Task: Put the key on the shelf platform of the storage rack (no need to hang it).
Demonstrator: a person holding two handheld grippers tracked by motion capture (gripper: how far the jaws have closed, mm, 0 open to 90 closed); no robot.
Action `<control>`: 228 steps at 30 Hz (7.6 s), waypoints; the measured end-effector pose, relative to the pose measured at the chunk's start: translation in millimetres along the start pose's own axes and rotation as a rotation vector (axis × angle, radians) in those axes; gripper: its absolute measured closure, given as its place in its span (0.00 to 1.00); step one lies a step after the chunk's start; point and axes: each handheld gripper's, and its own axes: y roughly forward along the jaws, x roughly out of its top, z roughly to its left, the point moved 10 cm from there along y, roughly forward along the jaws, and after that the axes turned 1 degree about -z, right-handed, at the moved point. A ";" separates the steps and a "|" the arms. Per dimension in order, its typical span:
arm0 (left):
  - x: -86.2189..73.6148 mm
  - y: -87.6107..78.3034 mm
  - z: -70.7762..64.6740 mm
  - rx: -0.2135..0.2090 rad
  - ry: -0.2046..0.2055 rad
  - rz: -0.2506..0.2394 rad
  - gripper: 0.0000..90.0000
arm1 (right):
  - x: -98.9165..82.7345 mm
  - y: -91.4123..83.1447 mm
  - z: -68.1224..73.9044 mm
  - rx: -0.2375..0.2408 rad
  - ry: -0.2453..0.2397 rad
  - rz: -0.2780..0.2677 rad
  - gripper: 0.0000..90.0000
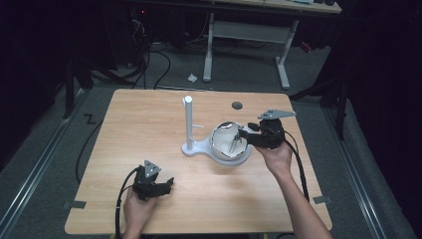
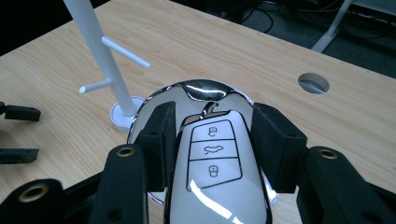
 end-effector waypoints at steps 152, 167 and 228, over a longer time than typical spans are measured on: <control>-0.4 0.2 0.0 0.001 0.009 0.000 0.25 | -61.9 -21.6 -18.4 -0.011 0.118 -0.041 0.62; -0.5 0.2 0.0 0.001 0.010 0.000 0.25 | -84.1 -41.0 -20.0 -0.011 0.144 -0.057 0.62; -0.9 0.1 -0.1 0.001 0.014 0.002 0.25 | -151.1 0.2 40.1 0.058 0.088 0.047 0.55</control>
